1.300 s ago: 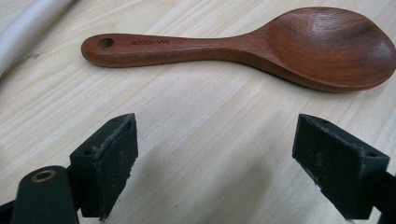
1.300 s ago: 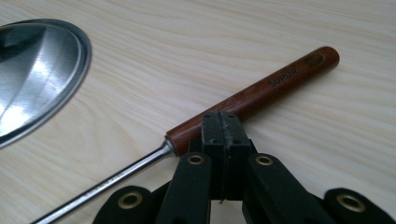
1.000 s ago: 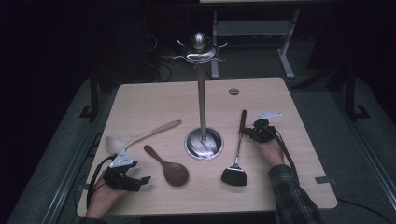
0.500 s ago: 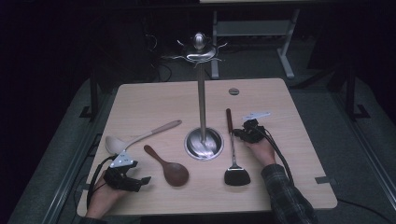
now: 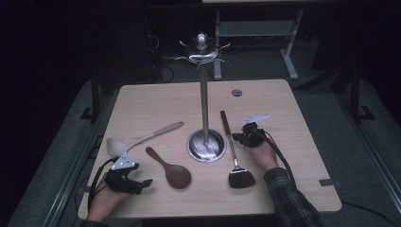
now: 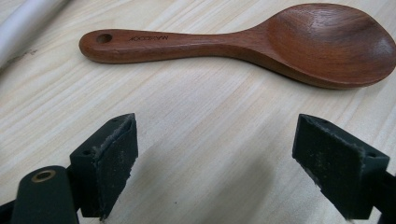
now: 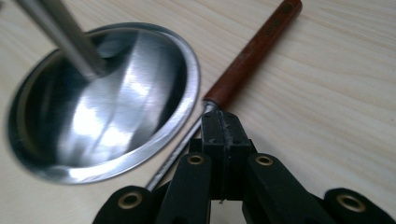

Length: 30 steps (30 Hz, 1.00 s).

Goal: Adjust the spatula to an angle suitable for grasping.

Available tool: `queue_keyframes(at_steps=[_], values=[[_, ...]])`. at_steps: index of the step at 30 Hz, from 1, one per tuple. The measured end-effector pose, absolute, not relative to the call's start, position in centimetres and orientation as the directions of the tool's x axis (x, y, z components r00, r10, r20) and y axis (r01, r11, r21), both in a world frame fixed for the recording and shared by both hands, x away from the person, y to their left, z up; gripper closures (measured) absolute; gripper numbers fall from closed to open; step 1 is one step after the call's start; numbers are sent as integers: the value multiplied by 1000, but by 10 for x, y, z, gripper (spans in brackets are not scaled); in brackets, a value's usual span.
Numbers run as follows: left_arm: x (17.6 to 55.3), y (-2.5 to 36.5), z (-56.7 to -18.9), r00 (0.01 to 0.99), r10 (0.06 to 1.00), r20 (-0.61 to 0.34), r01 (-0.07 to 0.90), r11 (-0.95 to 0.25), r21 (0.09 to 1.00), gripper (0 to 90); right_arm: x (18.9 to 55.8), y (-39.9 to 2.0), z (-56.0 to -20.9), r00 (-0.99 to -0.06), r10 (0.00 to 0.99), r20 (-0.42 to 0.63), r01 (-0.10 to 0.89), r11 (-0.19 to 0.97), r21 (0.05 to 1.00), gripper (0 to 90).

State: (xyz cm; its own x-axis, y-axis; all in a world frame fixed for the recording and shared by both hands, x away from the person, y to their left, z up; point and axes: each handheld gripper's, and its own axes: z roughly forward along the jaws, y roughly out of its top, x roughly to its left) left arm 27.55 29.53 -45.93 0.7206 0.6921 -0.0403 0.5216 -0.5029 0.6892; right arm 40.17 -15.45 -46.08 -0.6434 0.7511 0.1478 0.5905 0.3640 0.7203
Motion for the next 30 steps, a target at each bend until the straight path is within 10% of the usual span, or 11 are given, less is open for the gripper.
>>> queue_keyframes(at_steps=[30], values=[[274,295,-459,717,696,-39,525,-503,687,137,337,-134,-457,-673,724,151,637,462,617,899]])
